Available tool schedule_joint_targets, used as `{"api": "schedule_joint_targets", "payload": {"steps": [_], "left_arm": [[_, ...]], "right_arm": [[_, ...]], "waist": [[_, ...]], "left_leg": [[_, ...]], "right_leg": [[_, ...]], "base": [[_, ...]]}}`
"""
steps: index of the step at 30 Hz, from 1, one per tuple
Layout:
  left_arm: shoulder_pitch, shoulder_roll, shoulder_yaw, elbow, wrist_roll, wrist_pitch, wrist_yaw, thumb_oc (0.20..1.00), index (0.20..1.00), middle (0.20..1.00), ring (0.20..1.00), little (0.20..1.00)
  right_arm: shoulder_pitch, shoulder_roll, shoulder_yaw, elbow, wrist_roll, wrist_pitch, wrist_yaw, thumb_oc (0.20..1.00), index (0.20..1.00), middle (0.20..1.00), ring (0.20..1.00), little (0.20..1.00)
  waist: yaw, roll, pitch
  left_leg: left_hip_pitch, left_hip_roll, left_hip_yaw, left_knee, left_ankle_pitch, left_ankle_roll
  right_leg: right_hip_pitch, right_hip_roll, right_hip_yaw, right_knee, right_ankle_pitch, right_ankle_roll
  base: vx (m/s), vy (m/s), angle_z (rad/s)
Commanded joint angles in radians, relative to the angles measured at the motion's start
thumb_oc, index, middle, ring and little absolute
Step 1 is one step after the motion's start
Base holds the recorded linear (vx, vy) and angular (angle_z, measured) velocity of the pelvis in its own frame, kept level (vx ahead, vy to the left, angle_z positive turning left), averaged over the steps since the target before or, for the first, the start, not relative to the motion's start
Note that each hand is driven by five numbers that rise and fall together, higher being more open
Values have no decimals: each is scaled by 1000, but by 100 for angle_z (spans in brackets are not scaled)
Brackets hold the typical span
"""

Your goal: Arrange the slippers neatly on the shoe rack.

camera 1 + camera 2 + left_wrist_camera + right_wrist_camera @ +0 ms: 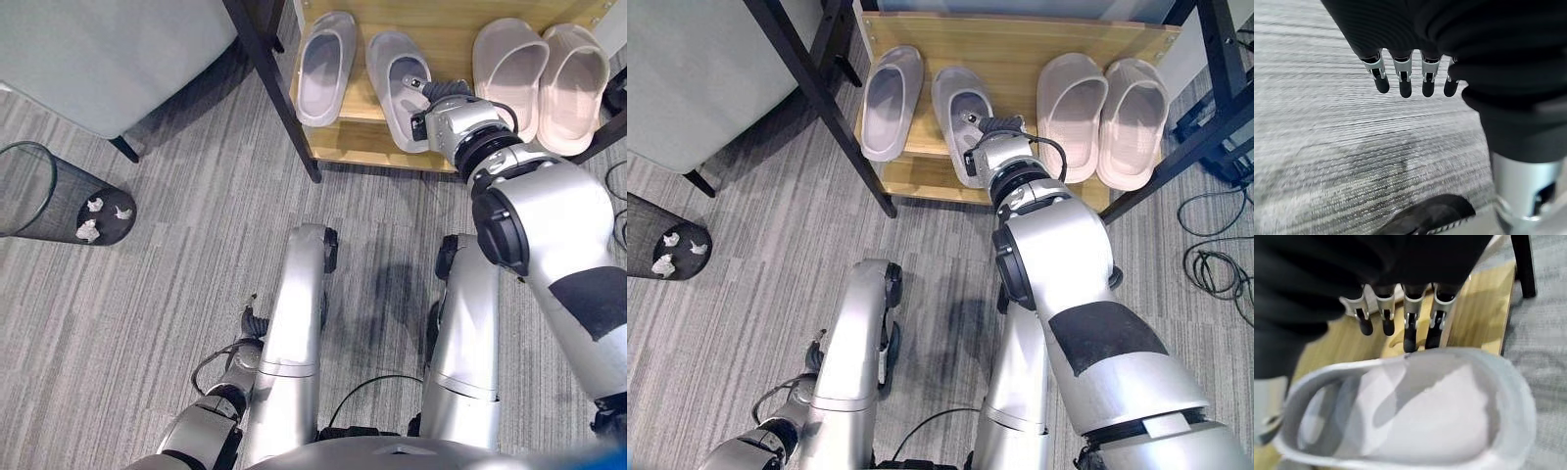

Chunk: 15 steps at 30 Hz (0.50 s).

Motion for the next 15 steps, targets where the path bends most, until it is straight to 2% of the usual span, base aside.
{"api": "schedule_joint_targets", "payload": {"steps": [1,8,13,15], "left_arm": [[-11,-68,-38,-9,51,-5,45,1000,1000,1000,1000,1000],[-48,-90,-66,33,83,2,91,1000,1000,1000,1000,1000],[-63,-102,-69,63,85,-3,115,1000,1000,1000,1000,1000],[-63,-101,-71,48,90,19,116,1000,1000,1000,1000,1000]], "right_arm": [[-75,40,-20,-48,55,-83,-2,1000,1000,1000,1000,1000],[-60,69,-29,-81,63,-85,15,1000,1000,1000,1000,1000],[-47,116,-74,-127,124,-98,-26,1000,1000,1000,1000,1000],[-41,126,-81,-139,142,-113,-52,1000,1000,1000,1000,1000]], "waist": [[41,-8,3],[32,-12,5],[30,-13,7],[34,-9,12]], "left_leg": [[-23,-28,-80,115,-21,28],[-23,-28,-83,118,-20,28],[-23,-29,-79,120,-20,28],[-23,-30,-79,119,-20,29]], "right_leg": [[88,6,129,-36,207,-92],[92,8,127,-39,216,-87],[97,8,124,-33,222,-86],[101,8,127,-34,224,-88]], "base": [[0,0,0],[0,0,0],[0,0,0],[0,0,0]]}}
